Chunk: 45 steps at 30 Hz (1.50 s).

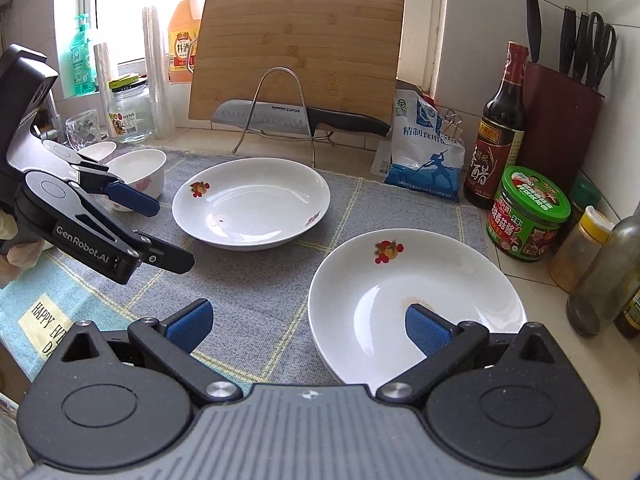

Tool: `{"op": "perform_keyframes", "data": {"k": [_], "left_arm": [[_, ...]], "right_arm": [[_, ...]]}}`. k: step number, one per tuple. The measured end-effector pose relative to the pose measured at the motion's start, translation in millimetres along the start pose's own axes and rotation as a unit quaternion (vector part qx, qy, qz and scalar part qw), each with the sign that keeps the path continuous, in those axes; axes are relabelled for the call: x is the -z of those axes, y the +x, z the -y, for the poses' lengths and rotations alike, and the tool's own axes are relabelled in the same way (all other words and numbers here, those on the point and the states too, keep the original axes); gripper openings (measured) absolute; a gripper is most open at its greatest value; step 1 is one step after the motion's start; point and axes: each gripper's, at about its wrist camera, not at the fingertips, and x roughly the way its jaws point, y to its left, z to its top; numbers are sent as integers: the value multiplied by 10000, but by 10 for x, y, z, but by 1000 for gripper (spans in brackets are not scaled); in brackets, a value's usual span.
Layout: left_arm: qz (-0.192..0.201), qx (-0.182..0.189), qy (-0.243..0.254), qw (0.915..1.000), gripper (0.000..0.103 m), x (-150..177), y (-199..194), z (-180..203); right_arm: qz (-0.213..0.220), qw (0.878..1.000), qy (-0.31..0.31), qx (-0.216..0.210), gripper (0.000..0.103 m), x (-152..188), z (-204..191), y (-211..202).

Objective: Organize plates and bowls
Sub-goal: 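Open the right gripper and withdraw both tools from the stacked plates, then grasp the rim of the flower-print white plate with the right gripper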

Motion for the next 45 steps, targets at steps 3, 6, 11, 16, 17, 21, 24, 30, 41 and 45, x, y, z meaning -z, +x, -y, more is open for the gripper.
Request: {"op": "perform_keyframes", "data": {"k": [3, 6, 11, 16, 17, 21, 24, 30, 41, 45], "left_arm": [[-26, -155, -73, 9999, 87, 84, 89, -71], [-89, -280, -96, 9995, 87, 143, 211, -137], [-154, -380, -23, 9992, 87, 178, 395, -187], [-1, -285, -161, 9995, 96, 144, 473, -252], [13, -310, -193, 9993, 100, 129, 507, -261], [94, -299, -210, 9993, 102, 113, 548, -252], [126, -294, -205, 9993, 103, 97, 565, -250], [41, -377, -315, 9988, 103, 23, 614, -261], [287, -408, -334, 9982, 103, 77, 592, -259], [289, -431, -342, 9981, 103, 55, 606, -247]], "right_arm": [[-73, 9999, -64, -57, 103, -46, -97, 36], [-153, 9998, -133, -78, 103, -95, -159, 87], [-253, 9995, -164, -132, 103, -177, -176, 198], [-360, 9989, -226, -209, 103, -276, -135, 352], [-378, 9987, -240, -231, 103, -299, -124, 383], [-458, 9974, -402, -383, 103, -423, -89, 541], [-532, 9961, -472, -522, 103, -523, -46, 675], [-650, 9938, -500, -751, 103, -740, 61, 935], [-996, 9831, -910, -1240, 103, -1196, 130, 1551], [-1220, 9762, -935, -1529, 103, -1300, 162, 1857]]}}
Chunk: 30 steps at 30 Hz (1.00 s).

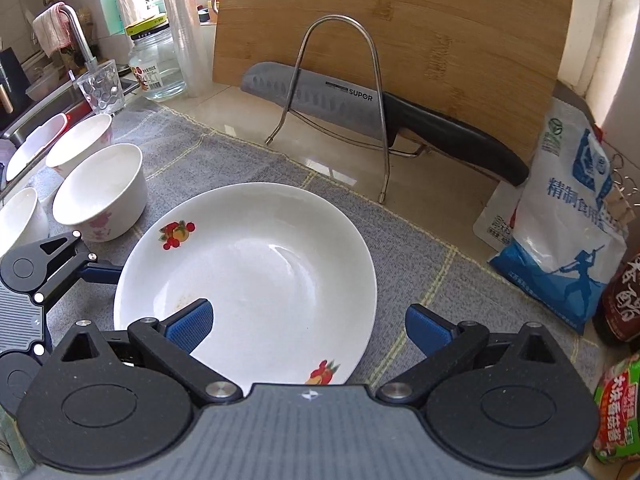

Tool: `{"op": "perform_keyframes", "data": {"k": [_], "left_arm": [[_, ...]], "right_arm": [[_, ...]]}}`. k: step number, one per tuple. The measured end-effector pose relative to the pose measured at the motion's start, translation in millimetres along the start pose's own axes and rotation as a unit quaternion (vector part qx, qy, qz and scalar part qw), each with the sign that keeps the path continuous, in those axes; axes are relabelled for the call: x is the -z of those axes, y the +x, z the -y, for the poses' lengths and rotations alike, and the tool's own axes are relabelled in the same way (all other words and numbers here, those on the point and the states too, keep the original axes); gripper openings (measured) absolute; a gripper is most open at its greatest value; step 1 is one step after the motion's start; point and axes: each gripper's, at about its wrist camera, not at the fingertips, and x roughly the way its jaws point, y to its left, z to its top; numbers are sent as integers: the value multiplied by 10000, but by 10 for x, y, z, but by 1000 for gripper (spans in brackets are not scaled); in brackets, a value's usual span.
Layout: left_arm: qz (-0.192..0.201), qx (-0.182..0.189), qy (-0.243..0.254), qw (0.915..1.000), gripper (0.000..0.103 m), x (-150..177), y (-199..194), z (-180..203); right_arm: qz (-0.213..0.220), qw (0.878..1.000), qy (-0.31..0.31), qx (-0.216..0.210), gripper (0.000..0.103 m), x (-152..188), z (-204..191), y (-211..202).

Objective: Organize plates and bowls
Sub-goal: 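Grasp the rim of the flower-print white plate with the right gripper, then lift the plate with the right gripper and carry it toward the plate stack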

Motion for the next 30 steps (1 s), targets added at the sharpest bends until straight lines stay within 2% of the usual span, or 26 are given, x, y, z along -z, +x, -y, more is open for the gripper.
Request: {"op": "perform_keyframes", "data": {"k": [6, 15, 30], "left_arm": [[96, -41, -41, 9999, 103, -16, 35, 6], [173, 91, 86, 9998, 103, -28, 58, -22], [264, 145, 267, 9992, 103, -7, 7, 9]], "right_arm": [[-199, 9989, -31, -427, 103, -110, 132, 281], [-255, 9935, 39, -1111, 103, -262, 230, 486], [-542, 9866, 8, -1540, 99, -432, 292, 625]]}}
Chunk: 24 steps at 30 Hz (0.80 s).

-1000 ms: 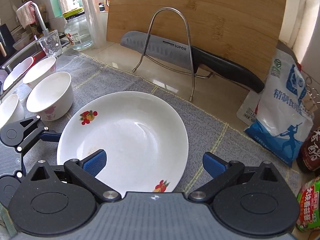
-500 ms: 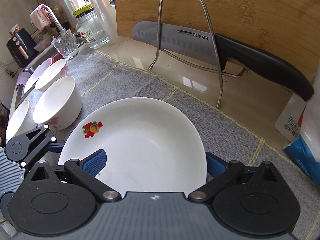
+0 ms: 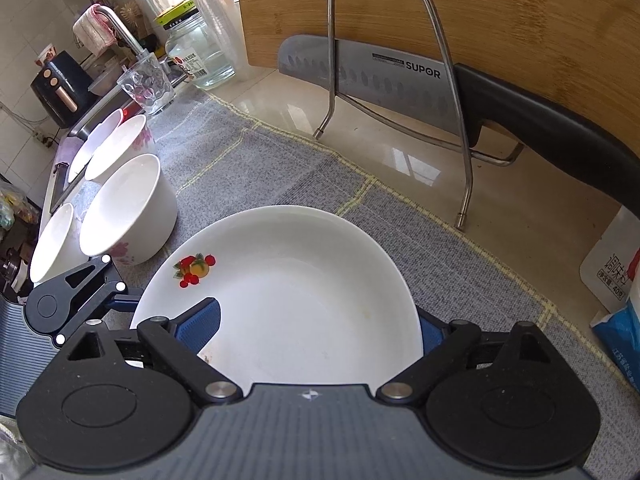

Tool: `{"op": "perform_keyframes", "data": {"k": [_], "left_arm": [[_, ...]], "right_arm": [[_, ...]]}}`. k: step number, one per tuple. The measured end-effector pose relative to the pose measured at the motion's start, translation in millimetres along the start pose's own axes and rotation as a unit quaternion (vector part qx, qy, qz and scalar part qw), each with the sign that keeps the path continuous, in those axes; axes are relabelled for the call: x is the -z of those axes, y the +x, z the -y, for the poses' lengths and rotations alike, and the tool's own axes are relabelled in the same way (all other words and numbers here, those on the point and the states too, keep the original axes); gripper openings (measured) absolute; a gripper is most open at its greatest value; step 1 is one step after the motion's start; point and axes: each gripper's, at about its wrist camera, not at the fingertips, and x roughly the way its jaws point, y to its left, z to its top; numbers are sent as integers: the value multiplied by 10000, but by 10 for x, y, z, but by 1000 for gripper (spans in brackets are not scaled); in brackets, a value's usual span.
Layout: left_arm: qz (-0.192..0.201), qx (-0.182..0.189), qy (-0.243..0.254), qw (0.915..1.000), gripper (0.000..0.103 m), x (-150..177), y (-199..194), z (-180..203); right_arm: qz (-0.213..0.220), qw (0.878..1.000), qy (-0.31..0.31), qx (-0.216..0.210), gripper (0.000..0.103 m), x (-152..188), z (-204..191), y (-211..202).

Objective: Organize plates and bowls
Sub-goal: 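Lift the plate with the right gripper and carry it toward the plate stack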

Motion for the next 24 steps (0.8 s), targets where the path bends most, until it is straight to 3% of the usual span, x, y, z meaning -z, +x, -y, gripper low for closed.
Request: {"op": "perform_keyframes", "data": {"k": [24], "left_arm": [[-224, 39, 99, 9997, 102, -26, -152, -1]], "right_arm": [[37, 9994, 311, -134, 99, 40, -129, -90]]}}
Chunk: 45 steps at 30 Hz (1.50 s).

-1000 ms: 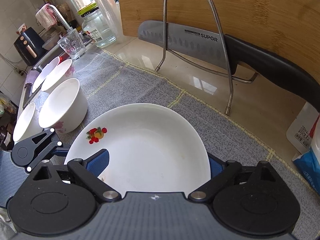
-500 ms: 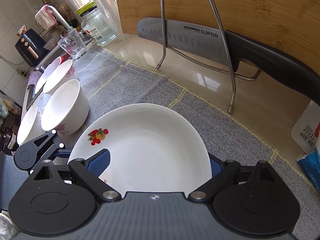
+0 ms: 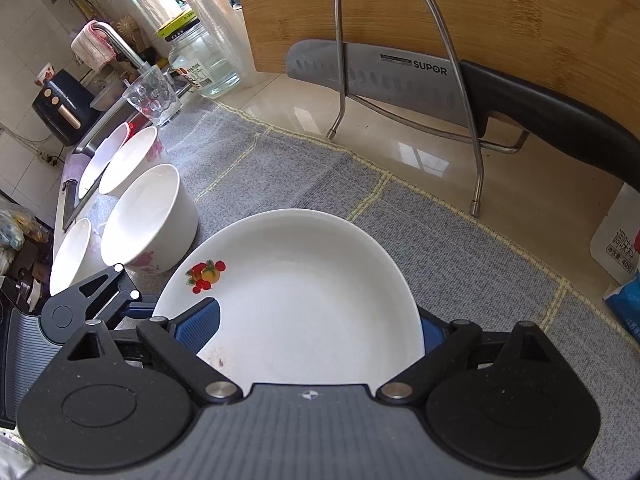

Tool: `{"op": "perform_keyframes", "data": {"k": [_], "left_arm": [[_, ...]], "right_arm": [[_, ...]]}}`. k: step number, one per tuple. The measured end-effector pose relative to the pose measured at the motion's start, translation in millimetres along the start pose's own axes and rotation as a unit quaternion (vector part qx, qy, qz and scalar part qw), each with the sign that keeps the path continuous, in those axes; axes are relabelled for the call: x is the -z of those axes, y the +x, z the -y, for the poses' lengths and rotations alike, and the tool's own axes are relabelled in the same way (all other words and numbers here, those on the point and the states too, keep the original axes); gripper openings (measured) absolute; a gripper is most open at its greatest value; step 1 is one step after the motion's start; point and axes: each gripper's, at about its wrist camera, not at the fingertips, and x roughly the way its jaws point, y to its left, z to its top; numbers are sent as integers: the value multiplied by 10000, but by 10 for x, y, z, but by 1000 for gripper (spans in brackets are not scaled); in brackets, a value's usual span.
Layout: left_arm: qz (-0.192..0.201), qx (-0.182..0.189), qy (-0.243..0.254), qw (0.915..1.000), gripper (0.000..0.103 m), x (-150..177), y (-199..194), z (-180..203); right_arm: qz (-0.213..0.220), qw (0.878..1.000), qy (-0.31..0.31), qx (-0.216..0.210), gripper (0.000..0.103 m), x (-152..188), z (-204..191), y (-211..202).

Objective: Organize plates and bowls
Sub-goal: 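Lift the plate with the right gripper and carry it toward the plate stack, then lower the held plate onto the stacked plates with the right gripper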

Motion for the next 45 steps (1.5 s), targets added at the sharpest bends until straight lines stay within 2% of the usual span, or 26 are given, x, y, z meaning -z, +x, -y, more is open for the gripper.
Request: {"op": "perform_keyframes", "data": {"k": [15, 19, 29, 45], "left_arm": [[-24, 108, 172, 9998, 102, -62, -467, 148], [36, 188, 277, 9994, 102, -93, -586, 219], [33, 556, 525, 9971, 102, -206, -709, 480], [-11, 1295, 1089, 9856, 102, -396, -563, 1043]], "right_arm": [[230, 9997, 12, -114, 99, 208, -305, -363], [273, 9996, 6, -30, 99, 314, -376, -491], [430, 9987, 164, 207, 99, 669, -449, -844], [684, 9902, 958, 746, 99, 1471, -155, -1356]]}}
